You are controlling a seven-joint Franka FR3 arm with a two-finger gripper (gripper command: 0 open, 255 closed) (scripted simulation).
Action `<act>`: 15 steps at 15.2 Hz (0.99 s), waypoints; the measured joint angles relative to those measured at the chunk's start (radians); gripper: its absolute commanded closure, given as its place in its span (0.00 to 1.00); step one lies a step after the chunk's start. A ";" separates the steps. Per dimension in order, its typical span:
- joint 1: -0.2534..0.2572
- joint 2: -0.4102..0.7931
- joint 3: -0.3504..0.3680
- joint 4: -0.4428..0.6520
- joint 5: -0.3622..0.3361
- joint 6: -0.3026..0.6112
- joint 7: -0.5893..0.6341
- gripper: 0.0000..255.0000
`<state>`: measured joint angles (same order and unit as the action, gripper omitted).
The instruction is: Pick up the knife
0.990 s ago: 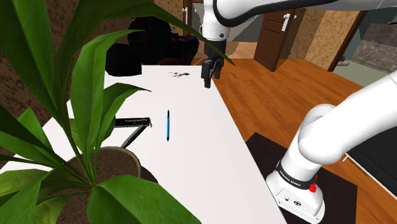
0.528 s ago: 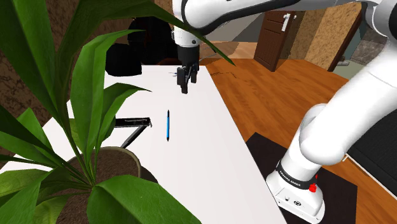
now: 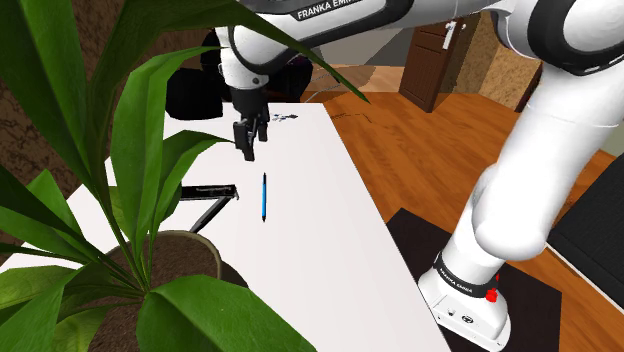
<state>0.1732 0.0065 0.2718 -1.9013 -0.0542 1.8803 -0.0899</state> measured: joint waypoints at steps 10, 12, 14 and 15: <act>0.117 0.345 0.066 0.355 -0.125 -0.033 -0.002 0.00; 0.153 0.424 0.074 0.453 -0.153 -0.059 -0.003 0.00; 0.165 0.448 0.076 0.466 -0.163 -0.051 -0.003 0.00; 0.168 0.459 0.075 0.469 -0.167 -0.044 -0.001 0.00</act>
<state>0.3417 0.4653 0.3472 -1.4318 -0.2210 1.8365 -0.0911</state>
